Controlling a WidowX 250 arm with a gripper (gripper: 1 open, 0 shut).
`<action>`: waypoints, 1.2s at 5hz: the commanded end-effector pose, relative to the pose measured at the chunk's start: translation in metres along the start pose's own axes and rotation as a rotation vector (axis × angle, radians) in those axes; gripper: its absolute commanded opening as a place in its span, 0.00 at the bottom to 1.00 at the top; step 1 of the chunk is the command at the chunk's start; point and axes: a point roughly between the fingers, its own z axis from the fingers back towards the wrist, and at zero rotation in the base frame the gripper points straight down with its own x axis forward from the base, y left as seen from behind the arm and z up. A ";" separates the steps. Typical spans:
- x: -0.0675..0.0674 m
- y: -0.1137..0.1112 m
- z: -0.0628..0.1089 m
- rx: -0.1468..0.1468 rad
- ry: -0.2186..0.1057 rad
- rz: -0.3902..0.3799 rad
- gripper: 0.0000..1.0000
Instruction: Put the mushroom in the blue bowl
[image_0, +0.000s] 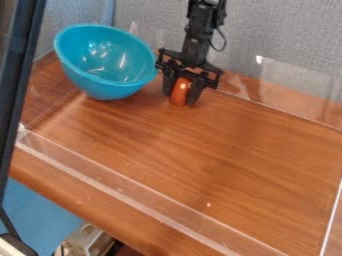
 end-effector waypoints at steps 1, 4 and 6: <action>0.003 -0.015 0.008 -0.017 -0.033 -0.018 0.00; 0.001 -0.026 0.007 -0.026 -0.027 -0.013 0.00; -0.001 -0.033 0.006 -0.030 -0.022 -0.010 0.00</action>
